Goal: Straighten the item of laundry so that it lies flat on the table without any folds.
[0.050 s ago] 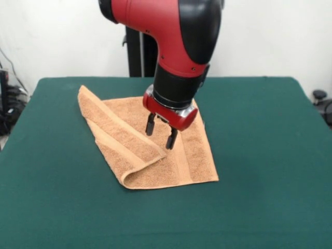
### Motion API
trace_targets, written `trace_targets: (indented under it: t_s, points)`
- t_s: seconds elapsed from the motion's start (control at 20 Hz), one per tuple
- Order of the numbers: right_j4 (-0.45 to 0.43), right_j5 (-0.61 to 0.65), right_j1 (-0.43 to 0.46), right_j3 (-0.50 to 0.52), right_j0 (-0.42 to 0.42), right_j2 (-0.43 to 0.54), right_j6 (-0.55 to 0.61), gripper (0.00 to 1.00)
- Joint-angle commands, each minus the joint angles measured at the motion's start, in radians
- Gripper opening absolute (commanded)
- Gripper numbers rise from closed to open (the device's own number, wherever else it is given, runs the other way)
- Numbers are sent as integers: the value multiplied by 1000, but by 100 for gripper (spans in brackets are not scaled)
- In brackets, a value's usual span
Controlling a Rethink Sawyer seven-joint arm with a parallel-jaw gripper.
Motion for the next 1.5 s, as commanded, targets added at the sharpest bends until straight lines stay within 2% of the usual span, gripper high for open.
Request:
trace_targets:
  t_s: [0.05,0.85,1.5]
  points:
    - [-32,-55,44,109,16,133,102,100]
    - [-70,-87,1,159,-5,118,74,100]
    - [-87,-85,-8,151,-25,120,80,100]
